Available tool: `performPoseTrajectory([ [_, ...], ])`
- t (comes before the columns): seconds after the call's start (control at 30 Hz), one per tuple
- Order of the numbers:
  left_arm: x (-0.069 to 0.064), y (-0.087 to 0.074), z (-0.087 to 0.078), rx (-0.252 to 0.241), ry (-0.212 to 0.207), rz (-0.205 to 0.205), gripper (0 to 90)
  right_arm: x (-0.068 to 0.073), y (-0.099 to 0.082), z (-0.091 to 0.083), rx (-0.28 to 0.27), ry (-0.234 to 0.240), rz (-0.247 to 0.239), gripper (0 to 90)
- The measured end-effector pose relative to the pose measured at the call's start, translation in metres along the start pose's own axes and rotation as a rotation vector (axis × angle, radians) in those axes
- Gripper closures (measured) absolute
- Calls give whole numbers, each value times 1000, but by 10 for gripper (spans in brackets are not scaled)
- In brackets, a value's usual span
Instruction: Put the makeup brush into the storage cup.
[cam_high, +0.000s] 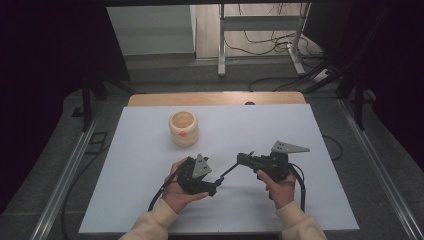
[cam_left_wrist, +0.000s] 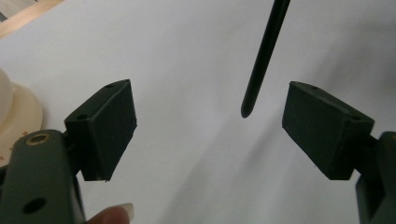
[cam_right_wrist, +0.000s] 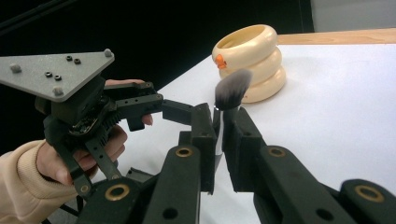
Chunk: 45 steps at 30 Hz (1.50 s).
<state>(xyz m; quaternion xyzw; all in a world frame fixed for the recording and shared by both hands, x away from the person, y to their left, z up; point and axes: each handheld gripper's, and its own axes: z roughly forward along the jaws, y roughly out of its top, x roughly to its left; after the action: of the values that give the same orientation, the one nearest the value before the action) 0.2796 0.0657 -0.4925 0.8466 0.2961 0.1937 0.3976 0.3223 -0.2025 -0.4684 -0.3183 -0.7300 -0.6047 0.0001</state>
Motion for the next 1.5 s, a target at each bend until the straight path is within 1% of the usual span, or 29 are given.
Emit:
performPoseTrajectory([
  [0.03,2,-1,-1,0,-1,-9,174,0,0,0,0,-1,-1,825],
  [0.17,5,-3,-4,5,4,-12,171,0,1,-2,-1,-7,-3,825],
  [0.43,9,-6,-8,8,17,-13,170,-1,1,-2,-2,-12,-5,825],
  [0.67,11,-6,-10,6,18,-12,169,-1,2,-4,1,-29,-22,825],
  [0.7,11,-6,-10,2,18,-13,169,-1,3,-5,4,-37,-28,826],
  [0.73,11,-6,-11,-1,15,-17,169,-1,4,-7,14,-59,-47,825],
  [0.8,11,-5,-11,-5,10,-20,170,0,7,-9,26,-79,-71,825],
  [0.87,11,-5,-11,-6,7,-21,172,1,8,-10,30,-85,-79,825],
  [0.9,10,-4,-10,-9,4,-21,173,2,10,-11,38,-99,-94,825],
  [1.07,8,-3,-9,-7,-2,-15,174,4,11,-11,46,-99,-106,825],
  [1.3,8,-4,-10,0,-4,-18,173,4,12,-12,40,-97,-103,825],
  [1.37,9,-6,-12,2,0,-17,171,3,12,-12,37,-98,-100,825],
  [1.43,11,-8,-18,-1,8,-28,168,2,13,-13,35,-99,-99,825],
  [1.47,11,-8,-18,-1,8,-28,168,2,13,-14,33,-99,-99,825],
  [1.5,13,-10,-23,-3,16,-35,168,2,13,-14,32,-99,-98,825],
])
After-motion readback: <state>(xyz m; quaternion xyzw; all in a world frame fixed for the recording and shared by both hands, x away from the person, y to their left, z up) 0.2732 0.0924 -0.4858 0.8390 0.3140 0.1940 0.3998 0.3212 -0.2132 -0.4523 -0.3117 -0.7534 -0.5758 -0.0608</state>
